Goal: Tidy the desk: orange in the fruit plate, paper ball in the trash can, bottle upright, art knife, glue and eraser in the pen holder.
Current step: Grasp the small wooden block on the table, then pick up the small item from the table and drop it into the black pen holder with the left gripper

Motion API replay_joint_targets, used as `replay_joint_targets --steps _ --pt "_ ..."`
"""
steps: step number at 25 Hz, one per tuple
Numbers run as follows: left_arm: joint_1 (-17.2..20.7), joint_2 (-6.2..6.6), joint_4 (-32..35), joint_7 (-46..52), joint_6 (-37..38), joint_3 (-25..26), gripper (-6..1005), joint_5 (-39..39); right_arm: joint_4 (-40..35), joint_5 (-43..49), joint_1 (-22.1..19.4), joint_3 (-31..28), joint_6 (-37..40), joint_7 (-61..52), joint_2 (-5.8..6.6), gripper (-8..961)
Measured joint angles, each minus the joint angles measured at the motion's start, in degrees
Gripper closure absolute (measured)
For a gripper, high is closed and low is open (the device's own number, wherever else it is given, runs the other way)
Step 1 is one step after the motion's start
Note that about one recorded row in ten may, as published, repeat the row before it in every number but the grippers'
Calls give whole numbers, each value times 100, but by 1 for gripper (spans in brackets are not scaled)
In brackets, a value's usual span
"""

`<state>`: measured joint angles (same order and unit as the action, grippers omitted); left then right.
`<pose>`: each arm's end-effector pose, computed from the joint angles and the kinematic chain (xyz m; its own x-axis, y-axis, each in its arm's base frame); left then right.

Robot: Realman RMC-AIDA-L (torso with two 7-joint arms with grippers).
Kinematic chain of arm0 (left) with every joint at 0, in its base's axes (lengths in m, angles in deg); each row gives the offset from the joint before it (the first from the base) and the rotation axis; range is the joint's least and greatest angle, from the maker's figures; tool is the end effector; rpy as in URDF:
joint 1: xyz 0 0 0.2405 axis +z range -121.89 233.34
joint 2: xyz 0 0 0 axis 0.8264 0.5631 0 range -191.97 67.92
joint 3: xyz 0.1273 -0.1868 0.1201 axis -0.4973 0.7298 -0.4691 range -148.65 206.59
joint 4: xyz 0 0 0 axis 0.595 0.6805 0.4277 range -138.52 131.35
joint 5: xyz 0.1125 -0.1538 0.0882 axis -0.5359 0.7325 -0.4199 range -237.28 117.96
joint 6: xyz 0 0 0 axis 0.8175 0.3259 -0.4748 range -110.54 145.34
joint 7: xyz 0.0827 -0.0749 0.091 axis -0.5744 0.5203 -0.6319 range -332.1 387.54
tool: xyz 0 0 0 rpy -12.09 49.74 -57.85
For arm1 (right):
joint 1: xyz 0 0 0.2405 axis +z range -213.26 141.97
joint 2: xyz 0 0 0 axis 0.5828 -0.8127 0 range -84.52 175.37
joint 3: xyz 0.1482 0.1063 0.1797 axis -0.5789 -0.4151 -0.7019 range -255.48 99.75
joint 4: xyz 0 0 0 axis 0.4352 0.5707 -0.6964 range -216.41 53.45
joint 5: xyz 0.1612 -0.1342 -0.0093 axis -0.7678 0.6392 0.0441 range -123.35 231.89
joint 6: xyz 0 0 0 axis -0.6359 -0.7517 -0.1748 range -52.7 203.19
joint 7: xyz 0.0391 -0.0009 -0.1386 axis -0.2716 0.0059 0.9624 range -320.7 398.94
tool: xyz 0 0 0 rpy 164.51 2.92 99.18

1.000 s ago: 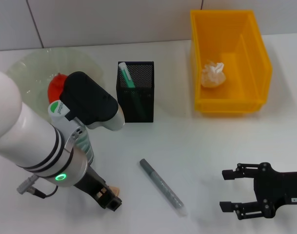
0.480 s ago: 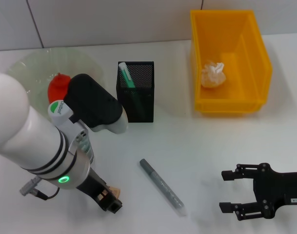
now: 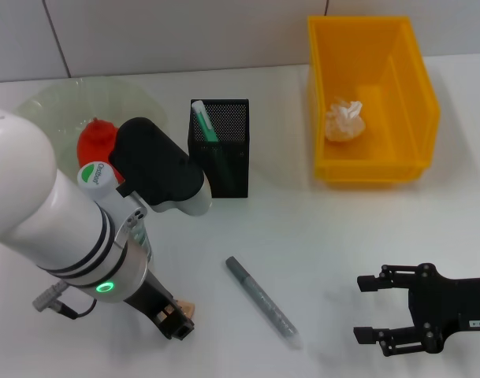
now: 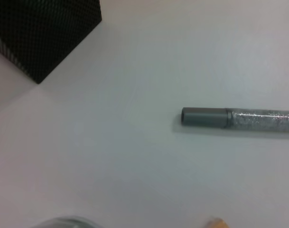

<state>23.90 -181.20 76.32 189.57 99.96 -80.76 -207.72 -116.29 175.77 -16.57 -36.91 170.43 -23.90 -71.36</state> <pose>-0.1624 0.2966 -0.0842 0.7366 0.5436 -0.4024 0.4165 -0.8333 -0.3635 0.3296 0.2470 -0.0043 0.8747 -0.3076 -0.3745 -0.3727 -0.9210 -0.1138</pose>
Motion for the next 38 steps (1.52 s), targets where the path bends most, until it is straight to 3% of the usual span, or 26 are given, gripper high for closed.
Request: replay_joint_targets --steps 9,13,16,20,26,27,31,38 --pt "-28 0 351 -56 96 35 531 58 0 -2 8 0 0 0 -2 167" --pt "12 0 966 -359 61 44 530 265 -3 -4 9 -10 -1 0 -2 167" --pt "122 1 1821 -688 -394 49 530 501 -21 -5 10 -30 0 0 5 167" --pt "157 9 2034 -797 -947 55 530 467 -30 -4 19 -29 0 0 6 167" --pt "164 12 1793 -1013 -2544 66 531 186 -27 -17 25 -43 22 0 7 167" --pt "164 12 1793 -1013 -2544 66 532 186 -27 -17 25 -43 22 0 7 167" --pt "38 4 1163 -1018 -3386 123 534 -202 -40 -36 44 -50 38 -2 7 167" --pt "-205 0 396 -1016 -3850 207 534 -520 -44 -39 100 -53 31 -34 1 167"
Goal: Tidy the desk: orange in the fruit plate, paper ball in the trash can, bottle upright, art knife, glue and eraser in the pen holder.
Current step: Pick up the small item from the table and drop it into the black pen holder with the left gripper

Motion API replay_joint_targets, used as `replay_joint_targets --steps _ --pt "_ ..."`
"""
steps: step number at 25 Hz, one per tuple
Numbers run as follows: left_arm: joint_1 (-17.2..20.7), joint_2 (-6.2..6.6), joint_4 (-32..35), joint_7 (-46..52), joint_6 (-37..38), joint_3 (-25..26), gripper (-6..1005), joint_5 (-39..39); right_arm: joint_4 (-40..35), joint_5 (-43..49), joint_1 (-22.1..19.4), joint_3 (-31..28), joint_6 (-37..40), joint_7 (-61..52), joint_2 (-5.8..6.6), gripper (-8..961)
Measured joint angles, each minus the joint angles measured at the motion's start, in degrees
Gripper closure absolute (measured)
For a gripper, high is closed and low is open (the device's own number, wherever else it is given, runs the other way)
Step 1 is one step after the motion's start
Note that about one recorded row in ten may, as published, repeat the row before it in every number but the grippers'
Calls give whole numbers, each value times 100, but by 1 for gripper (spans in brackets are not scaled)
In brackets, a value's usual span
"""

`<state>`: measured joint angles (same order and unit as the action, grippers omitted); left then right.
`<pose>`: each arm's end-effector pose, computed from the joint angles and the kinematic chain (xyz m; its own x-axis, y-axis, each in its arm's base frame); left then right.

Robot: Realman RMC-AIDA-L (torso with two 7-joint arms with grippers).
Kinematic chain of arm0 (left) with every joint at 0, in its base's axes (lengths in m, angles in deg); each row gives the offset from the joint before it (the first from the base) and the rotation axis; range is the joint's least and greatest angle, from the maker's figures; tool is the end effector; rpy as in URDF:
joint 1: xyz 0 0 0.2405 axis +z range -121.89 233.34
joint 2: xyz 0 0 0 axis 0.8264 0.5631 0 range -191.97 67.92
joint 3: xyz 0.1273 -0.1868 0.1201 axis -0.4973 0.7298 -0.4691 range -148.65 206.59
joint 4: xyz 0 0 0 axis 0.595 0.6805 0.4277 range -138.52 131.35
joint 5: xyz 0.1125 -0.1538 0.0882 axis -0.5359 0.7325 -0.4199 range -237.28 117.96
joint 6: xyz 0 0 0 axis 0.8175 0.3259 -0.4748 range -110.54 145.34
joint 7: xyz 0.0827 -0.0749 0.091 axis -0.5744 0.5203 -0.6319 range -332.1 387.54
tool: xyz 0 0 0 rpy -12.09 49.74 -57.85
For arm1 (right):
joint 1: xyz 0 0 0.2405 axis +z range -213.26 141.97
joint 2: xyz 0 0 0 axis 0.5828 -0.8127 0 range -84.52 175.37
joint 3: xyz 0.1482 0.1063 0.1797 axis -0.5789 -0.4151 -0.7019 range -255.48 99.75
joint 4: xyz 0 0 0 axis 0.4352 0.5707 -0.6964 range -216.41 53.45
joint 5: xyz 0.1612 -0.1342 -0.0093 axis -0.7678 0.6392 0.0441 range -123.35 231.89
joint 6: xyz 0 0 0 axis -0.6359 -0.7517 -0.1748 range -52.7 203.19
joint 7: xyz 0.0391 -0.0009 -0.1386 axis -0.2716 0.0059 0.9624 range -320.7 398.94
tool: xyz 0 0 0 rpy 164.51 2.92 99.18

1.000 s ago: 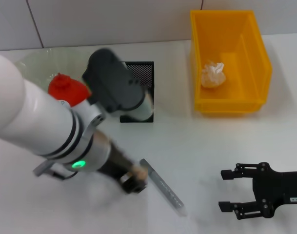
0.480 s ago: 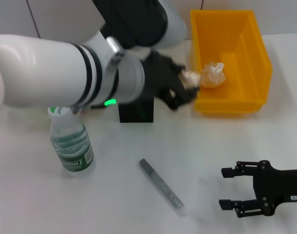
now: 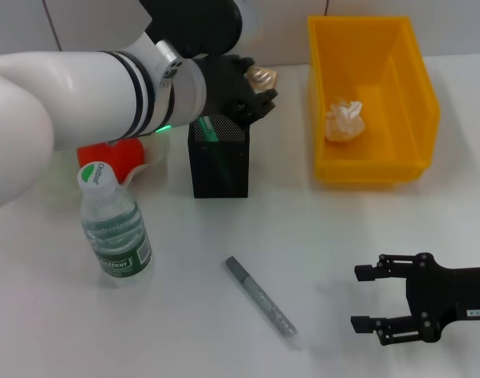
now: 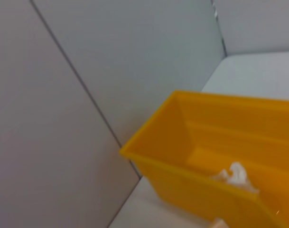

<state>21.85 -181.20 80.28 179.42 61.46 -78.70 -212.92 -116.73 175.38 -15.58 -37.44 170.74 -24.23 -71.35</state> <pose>-0.0669 0.3752 -0.0615 0.9961 0.0746 0.0466 0.0872 -0.7671 -0.6356 0.3244 0.2544 -0.0015 0.8762 -0.2904 -0.3846 -0.3601 -0.9249 -0.1221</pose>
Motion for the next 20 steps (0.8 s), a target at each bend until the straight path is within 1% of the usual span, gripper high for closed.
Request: replay_joint_targets --steps 2,4,7,19,20 --pt "-88 -1 -196 0 9 46 534 -4 0 0 14 0 -8 -2 -1 167" --pt "-88 -1 -196 0 9 46 534 -4 0 0 23 1 -14 -3 -3 167" --pt "-182 -1 -410 -1 59 91 535 -55 0 2 39 3 -24 -4 -3 167" --pt "-142 0 -426 21 137 113 535 -135 17 30 38 3 -32 -17 -4 167" --pt "-141 0 -426 22 144 132 523 -137 17 30 35 3 -32 -18 -4 167"
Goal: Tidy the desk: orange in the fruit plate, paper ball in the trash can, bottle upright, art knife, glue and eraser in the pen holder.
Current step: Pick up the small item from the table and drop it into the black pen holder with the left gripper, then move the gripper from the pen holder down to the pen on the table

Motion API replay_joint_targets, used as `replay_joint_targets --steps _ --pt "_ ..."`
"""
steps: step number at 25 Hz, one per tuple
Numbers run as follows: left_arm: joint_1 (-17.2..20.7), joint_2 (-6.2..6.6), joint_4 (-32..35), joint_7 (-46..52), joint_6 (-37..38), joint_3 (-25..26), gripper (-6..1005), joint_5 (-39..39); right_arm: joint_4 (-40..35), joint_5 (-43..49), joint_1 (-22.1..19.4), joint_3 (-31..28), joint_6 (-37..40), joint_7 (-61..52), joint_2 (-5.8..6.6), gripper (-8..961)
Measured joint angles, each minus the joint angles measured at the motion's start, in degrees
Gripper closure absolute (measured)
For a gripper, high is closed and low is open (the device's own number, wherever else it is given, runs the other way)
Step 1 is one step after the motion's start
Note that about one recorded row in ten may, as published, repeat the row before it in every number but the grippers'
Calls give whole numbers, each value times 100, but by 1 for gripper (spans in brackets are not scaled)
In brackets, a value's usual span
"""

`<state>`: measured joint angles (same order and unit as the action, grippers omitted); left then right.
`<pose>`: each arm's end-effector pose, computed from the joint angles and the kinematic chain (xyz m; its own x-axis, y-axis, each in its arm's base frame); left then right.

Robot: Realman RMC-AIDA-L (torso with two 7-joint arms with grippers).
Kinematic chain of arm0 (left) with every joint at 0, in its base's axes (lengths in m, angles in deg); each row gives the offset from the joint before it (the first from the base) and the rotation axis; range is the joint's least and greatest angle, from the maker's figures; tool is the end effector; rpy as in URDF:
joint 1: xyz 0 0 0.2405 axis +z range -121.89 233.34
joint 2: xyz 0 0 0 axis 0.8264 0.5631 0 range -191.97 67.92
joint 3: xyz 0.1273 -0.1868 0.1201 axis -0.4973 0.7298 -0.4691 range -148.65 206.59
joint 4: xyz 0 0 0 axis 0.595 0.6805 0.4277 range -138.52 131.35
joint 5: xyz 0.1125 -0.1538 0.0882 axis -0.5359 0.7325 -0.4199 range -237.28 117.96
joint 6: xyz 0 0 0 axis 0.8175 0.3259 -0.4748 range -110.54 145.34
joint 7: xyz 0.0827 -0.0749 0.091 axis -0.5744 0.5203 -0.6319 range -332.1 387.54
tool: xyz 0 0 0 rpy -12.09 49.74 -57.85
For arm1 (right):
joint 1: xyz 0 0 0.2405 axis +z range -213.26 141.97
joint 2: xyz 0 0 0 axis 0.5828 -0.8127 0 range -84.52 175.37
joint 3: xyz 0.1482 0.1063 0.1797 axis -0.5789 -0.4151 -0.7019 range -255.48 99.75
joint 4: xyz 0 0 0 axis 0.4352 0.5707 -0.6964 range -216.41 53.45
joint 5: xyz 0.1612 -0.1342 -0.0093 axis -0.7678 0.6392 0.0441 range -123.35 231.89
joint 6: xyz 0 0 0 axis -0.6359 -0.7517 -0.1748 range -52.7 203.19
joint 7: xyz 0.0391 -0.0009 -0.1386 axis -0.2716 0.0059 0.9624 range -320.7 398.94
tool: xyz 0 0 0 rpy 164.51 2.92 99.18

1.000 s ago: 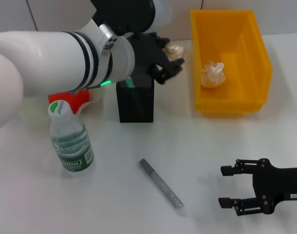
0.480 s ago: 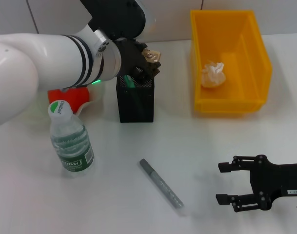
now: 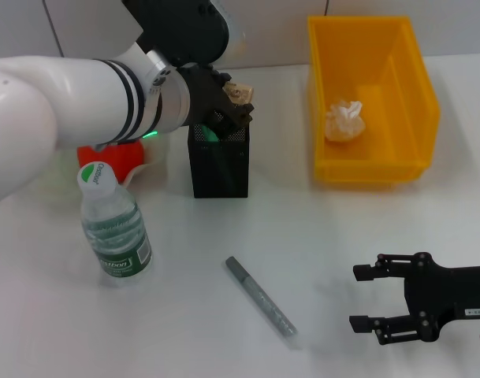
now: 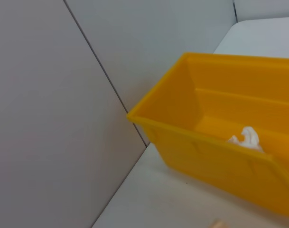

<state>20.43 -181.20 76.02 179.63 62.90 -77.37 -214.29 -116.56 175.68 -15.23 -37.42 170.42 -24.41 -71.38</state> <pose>-0.0851 0.3850 -0.0640 0.9912 0.1319 -0.0109 0.0944 -0.7618 -0.6409 0.3238 0.2560 -0.0026 0.8777 -0.2923 -0.3798 -0.3602 -0.9251 -0.1204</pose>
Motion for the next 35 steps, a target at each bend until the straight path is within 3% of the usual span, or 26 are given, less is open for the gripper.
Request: replay_joint_targets --steps 12,17,18,21,25,27,28,29,30,34,35 --pt "0 3 -12 -17 15 126 381 -151 10 6 -34 -4 0 -2 0 167" --pt "147 30 557 -64 38 270 325 -6 -14 -37 -38 -37 28 -2 1 167" --pt "317 49 1027 -428 68 348 314 423 -19 -46 -39 -86 46 -1 3 167" --pt "403 52 1213 -748 107 403 280 747 -30 -48 -38 -137 58 -1 7 167" --pt "857 65 1685 -3029 777 945 236 3171 -36 -53 -34 -258 74 21 14 167" --pt "857 65 1685 -3029 777 945 215 3171 -40 -57 -31 -370 113 37 18 167" --pt "1113 65 1502 -4335 1350 1234 204 4479 -50 -60 -21 -524 196 48 29 167" --pt "1113 65 1502 -4335 1350 1234 204 4479 -50 -60 -21 -524 196 48 29 168" --pt "1281 65 1264 -4963 1704 1407 205 5145 -53 -61 -17 -625 247 65 36 168" --pt "1399 66 1044 -5382 1951 1530 206 5605 -110 -70 -18 -1117 501 215 46 168" --pt "1705 73 360 -6539 2685 1728 206 6568 -129 -71 -19 -1226 566 239 52 168"
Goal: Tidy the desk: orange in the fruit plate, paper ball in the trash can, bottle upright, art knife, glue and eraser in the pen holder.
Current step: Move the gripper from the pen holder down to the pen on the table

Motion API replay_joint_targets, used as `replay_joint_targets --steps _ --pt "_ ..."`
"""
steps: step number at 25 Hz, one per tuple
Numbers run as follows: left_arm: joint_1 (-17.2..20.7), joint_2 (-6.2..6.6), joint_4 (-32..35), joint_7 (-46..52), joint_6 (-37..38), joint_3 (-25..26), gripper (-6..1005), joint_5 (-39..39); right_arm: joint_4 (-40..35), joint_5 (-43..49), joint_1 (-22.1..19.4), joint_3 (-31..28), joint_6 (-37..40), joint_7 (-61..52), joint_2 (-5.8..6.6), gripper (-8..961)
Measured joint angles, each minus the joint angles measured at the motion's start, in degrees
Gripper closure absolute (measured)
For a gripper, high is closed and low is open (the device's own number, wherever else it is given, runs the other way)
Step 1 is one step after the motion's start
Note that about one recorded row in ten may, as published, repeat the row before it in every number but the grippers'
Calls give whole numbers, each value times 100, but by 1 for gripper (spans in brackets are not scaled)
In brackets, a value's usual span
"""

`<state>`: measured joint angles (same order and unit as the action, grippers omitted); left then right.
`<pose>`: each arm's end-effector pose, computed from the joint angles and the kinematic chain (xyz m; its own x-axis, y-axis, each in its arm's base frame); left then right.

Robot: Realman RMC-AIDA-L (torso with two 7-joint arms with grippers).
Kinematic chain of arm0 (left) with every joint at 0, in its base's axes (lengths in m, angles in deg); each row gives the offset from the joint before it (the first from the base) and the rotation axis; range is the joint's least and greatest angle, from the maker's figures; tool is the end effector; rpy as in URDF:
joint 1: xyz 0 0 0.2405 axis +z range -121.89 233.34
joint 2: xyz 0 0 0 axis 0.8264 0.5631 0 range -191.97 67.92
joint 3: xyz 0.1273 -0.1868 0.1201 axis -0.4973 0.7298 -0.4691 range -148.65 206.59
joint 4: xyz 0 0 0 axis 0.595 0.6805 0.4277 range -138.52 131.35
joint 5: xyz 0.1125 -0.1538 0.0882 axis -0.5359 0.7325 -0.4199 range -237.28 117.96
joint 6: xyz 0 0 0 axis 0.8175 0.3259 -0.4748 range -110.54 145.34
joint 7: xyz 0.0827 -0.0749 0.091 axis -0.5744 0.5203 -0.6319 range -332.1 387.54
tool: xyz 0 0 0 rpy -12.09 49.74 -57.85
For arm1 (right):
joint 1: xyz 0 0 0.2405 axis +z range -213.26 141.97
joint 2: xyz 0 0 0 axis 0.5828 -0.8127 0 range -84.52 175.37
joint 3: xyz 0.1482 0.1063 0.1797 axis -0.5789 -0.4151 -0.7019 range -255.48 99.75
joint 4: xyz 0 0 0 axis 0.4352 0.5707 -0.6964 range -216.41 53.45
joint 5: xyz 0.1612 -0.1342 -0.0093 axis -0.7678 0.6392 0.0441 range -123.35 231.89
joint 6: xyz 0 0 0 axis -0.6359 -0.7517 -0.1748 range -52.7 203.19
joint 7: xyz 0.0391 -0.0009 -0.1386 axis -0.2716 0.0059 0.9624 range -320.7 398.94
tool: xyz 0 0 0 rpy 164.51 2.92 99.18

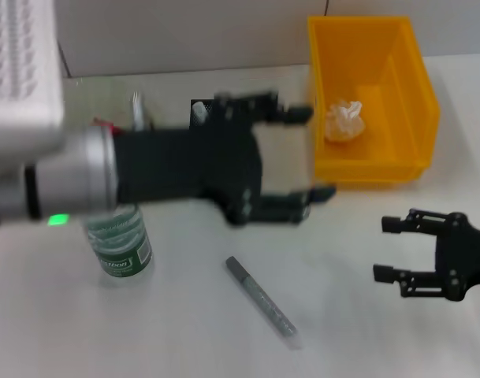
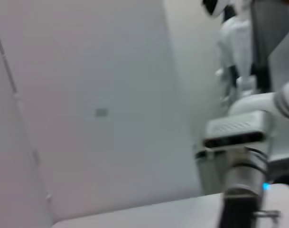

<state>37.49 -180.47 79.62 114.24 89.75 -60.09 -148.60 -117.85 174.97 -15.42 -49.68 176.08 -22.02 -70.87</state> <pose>-0.0969 0.2998 -0.0115 0.8520 -0.2170 0.4765 -0.1034 -0.9619 -0.2531 0.3245 0.2592 0.0311 0.8313 -0.2229 -0.5091 -0.3808 -0.8957 -0.2295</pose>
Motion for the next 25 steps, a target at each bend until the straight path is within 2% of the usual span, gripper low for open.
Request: replay_joint_targets --steps 1,2,3,6,10,11,13,14,16,17,18,22,25 --pt "110 0 -360 -468 272 32 207 283 -14 -1 1 -84 57 3 7 168" --pt "110 0 -360 -468 272 32 207 283 -31 -1 4 -140 106 3 14 168" --pt "217 -1 -911 -951 584 38 207 481 -108 -3 12 -206 210 -57 22 168" --pt "262 -4 -1557 -1289 835 7 208 518 -257 -3 25 -217 304 -274 23 168" --pt "326 -28 -2610 -1866 861 6 210 521 -827 -2 110 -204 618 -1208 11 168" --pt "326 -28 -2610 -1866 861 6 210 521 -1022 0 152 -174 674 -1487 4 168" --pt "457 -33 -3430 -2863 874 46 211 803 -1437 32 235 -51 709 -2177 0 168" --pt "520 -28 -3716 -3228 891 58 211 988 -1655 47 289 59 712 -2573 3 168" --pt "520 -28 -3716 -3228 891 58 212 988 -2127 73 392 372 745 -3416 21 168" --pt "584 -23 -3998 -3531 914 75 212 1162 -2332 88 434 520 770 -3680 27 168" --pt "701 -8 -4815 -4280 1018 295 212 1580 -2638 133 492 748 800 -4048 31 168" --pt "690 7 -5355 -4417 1148 615 214 1653 -3744 449 696 1558 825 -4980 -28 168" --pt "669 13 -5529 -4436 1196 701 215 1656 -4187 601 936 2003 902 -5508 -7 168"
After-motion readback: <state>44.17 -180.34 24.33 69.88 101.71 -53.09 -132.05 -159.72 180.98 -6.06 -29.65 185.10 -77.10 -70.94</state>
